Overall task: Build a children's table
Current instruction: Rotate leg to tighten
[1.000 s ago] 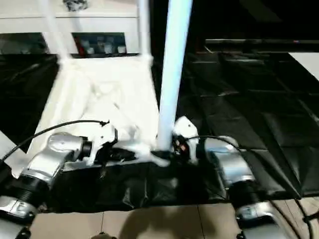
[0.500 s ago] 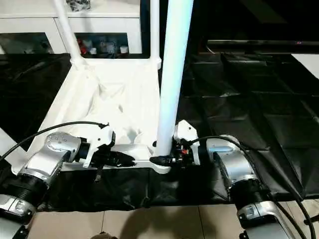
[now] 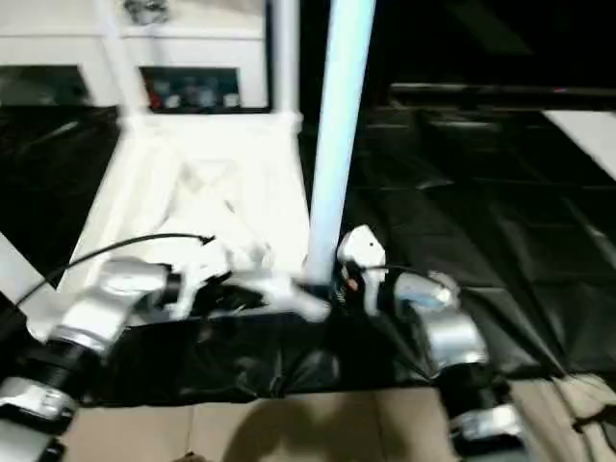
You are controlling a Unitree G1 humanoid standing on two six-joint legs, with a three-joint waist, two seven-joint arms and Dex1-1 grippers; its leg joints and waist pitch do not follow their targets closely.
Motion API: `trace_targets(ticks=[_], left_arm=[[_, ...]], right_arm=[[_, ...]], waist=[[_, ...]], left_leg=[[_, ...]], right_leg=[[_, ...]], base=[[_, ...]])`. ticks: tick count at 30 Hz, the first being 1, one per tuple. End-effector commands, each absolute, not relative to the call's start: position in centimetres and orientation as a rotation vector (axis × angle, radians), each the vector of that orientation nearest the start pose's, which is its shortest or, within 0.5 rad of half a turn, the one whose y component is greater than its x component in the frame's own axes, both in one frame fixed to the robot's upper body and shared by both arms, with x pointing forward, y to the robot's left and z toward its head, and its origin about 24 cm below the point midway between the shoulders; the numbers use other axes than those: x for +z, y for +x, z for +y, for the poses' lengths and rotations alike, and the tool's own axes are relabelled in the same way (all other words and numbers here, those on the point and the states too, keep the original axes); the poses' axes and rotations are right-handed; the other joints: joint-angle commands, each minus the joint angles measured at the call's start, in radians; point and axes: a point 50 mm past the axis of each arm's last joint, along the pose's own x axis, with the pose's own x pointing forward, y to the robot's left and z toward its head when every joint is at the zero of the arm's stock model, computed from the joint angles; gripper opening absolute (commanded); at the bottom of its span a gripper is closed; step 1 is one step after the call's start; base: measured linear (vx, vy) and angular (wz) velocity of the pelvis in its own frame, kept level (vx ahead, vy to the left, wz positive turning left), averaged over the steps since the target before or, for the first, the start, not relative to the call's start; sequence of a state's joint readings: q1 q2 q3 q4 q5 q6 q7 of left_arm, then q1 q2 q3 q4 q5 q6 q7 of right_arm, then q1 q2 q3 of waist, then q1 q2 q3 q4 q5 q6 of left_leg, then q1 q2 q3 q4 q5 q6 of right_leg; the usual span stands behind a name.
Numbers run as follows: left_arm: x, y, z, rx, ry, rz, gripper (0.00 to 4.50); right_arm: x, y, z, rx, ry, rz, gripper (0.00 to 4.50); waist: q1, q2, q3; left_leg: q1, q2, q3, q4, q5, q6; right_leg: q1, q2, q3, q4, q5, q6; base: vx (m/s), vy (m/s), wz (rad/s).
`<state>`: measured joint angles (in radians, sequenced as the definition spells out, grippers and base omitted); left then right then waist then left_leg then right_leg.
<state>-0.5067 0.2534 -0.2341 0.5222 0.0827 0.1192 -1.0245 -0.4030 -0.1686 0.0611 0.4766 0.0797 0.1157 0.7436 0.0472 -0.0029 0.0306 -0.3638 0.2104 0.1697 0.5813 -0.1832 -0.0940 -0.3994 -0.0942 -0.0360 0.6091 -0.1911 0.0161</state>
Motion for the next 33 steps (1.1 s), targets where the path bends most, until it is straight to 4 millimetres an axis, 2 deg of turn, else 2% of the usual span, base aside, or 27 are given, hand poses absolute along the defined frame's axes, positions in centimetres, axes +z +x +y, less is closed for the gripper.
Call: trace_targets(ticks=[1,2,4,5,7,9,10,12,13,15,16,18,19,21,22,23,24,27,28,30,33], left_arm=[[4.7,30.9,7.3,-1.197,0.309,0.277,0.0],[4.9,30.8,6.0,-1.197,0.288,0.265,0.0],[5.0,30.8,5.4,-1.204,0.282,0.259,0.0],[5.1,30.7,4.8,-1.219,0.281,0.254,0.0],[5.1,30.7,4.7,-1.229,0.291,0.256,0.0],[5.2,30.8,4.9,-1.236,0.31,0.263,0.0],[5.2,30.8,5.0,-1.236,0.311,0.263,0.0],[5.3,31.0,5.8,-1.244,0.323,0.269,0.0],[5.3,31.0,6.1,-1.248,0.326,0.272,0.0],[5.2,31.0,7.2,-1.27,0.339,0.283,0.0],[5.2,31.0,7.2,-1.27,0.339,0.283,0.0],[5.2,30.9,8.3,-1.287,0.364,0.297,0.0],[5.1,30.9,9.6,-1.312,0.393,0.324,0.0],[5.0,30.8,10.5,-1.337,0.415,0.34,0.0],[5.0,30.8,10.5,-1.337,0.415,0.34,0.0],[5.0,30.9,11.1,-1.346,0.428,0.351,0.0],[5.1,30.9,12.1,-1.365,0.439,0.374,0.0],[5.2,30.9,13.3,-1.379,0.457,0.401,0.0],[5.2,30.9,13.4,-1.382,0.456,0.404,0.0],[5.2,30.9,13.7,-1.394,0.454,0.412,0.0],[5.2,30.8,14.3,-1.41,0.458,0.426,0.0]], right_arm=[[0.8,29.5,-7.9,0.91,0.001,0.371,1.96],[0.9,30.2,-6.7,0.828,-0.019,0.358,1.96],[1.2,30.6,-6.1,0.792,-0.012,0.35,1.96],[1.7,31.0,-5.2,0.774,0.009,0.331,1.96],[2.2,31.2,-4.8,0.788,0.021,0.305,1.96],[2.4,31.2,-4.9,0.82,0.031,0.296,2.65],[2.4,31.2,-5.0,0.827,0.033,0.296,2.65],[2.4,30.9,-6.0,0.889,0.043,0.301,2.73],[2.4,30.8,-6.3,0.905,0.04,0.301,3.0],[2.3,30.4,-7.7,0.978,0.012,0.307,3.1],[2.3,30.4,-7.7,0.978,0.012,0.307,3.18],[2.1,30.1,-9.0,1.037,-0.014,0.328,3.45],[2.1,29.9,-10.4,1.1,-0.047,0.355,3.45],[2.1,29.8,-11.3,1.141,-0.091,0.37,3.65],[2.1,29.8,-11.3,1.141,-0.091,0.37,3.65],[2.2,29.7,-11.6,1.161,-0.124,0.376,3.85],[2.2,29.6,-12.3,1.206,-0.167,0.384,3.85],[2.7,29.6,-12.8,1.27,-0.172,0.382,3.85],[2.7,29.6,-12.8,1.275,-0.171,0.381,3.6],[3.0,29.6,-13.0,1.304,-0.159,0.378,3.53],[3.3,29.7,-13.0,1.339,-0.153,0.381,3.35]], waist=[[-0.004,-0.003,-0.035],[-0.008,-0.001,-0.036],[-0.021,-0.004,-0.036],[-0.019,0.002,-0.036],[-0.02,0.002,-0.037],[-0.018,0.003,-0.039],[-0.018,0.003,-0.039],[-0.015,0.004,-0.042],[-0.014,0.002,-0.043],[-0.007,0.002,-0.045],[-0.007,0.002,-0.045],[-0.004,0.007,-0.05],[-0.002,0.006,-0.053],[-0.002,0.01,-0.053],[0.0,0.01,-0.055],[0.0,0.01,-0.055],[0.001,0.009,-0.056],[0.007,0.01,-0.056],[0.007,0.01,-0.056],[0.017,0.011,-0.054],[0.021,0.01,-0.053]], left_leg=[[0.003,0.006,-0.004,-0.088,-0.37,-0.022],[0.004,0.005,-0.006,-0.088,-0.378,-0.021],[-0.002,0.001,-0.009,-0.088,-0.388,-0.021],[0.0,0.002,-0.009,-0.088,-0.391,-0.015],[0.004,0.002,-0.007,-0.086,-0.4,-0.008],[0.001,0.005,-0.006,-0.089,-0.38,-0.001],[0.001,0.005,-0.006,-0.089,-0.38,-0.001],[0.001,0.007,-0.002,-0.09,-0.355,0.008],[0.001,0.008,-0.001,-0.089,-0.346,0.011],[0.003,0.009,0.004,-0.084,-0.32,0.027],[0.003,0.009,0.004,-0.084,-0.32,0.027],[-0.002,0.008,0.006,-0.08,-0.251,0.044],[0.0,0.009,0.005,-0.079,-0.235,0.049],[-0.004,0.01,0.007,-0.074,-0.186,0.07],[-0.003,0.01,0.007,-0.072,-0.172,0.071],[-0.001,0.01,0.008,-0.07,-0.157,0.075],[0.0,0.01,0.01,-0.069,-0.15,0.08],[0.004,0.012,0.013,-0.067,-0.161,0.088],[0.004,0.012,0.013,-0.067,-0.161,0.088],[0.008,0.016,0.015,-0.069,-0.182,0.083],[0.009,0.017,0.016,-0.071,-0.192,0.072]], right_leg=[[0.025,-0.033,0.02,-0.104,-0.497,-0.107],[0.022,-0.035,0.02,-0.106,-0.513,-0.1],[0.024,-0.033,0.015,-0.11,-0.544,-0.092],[0.021,-0.035,0.016,-0.113,-0.554,-0.083],[0.016,-0.034,0.017,-0.118,-0.543,-0.087],[0.02,-0.03,0.019,-0.112,-0.472,-0.105],[0.02,-0.03,0.019,-0.112,-0.472,-0.105],[0.025,-0.028,0.021,-0.104,-0.375,-0.139],[0.027,-0.027,0.02,-0.101,-0.353,-0.146],[0.029,-0.027,0.023,-0.096,-0.286,-0.175],[0.029,-0.027,0.023,-0.096,-0.286,-0.175],[0.038,-0.029,0.022,-0.086,-0.205,-0.2],[0.04,-0.028,0.02,-0.084,-0.181,-0.207],[0.044,-0.026,0.02,-0.072,-0.073,-0.241],[0.046,-0.027,0.018,-0.069,-0.051,-0.248],[0.047,-0.026,0.017,-0.065,-0.018,-0.262],[0.048,-0.025,0.017,-0.063,0.0,-0.271],[0.048,-0.024,0.015,-0.06,0.008,-0.289],[0.048,-0.024,0.015,-0.06,0.008,-0.289],[0.046,-0.026,0.016,-0.061,-0.025,-0.292],[0.045,-0.027,0.016,-0.062,-0.047,-0.288]], base=[[0.0,0.0,0.0],[0.0,0.0,0.0],[0.0,0.0,0.0],[0.0,0.0,0.0],[0.0,0.0,0.0],[0.0,0.0,0.0],[0.0,0.0,0.0],[0.0,0.0,0.0],[0.0,0.0,0.0],[0.0,0.0,0.0],[0.0,0.0,0.0],[0.0,0.0,0.0],[0.0,0.0,0.0],[0.0,0.0,0.0],[0.0,0.0,0.0],[0.0,0.0,0.0],[0.0,0.0,0.0],[0.0,0.0,0.0],[0.0,0.0,0.0],[0.0,0.0,0.0],[0.0,0.0,0.0]])
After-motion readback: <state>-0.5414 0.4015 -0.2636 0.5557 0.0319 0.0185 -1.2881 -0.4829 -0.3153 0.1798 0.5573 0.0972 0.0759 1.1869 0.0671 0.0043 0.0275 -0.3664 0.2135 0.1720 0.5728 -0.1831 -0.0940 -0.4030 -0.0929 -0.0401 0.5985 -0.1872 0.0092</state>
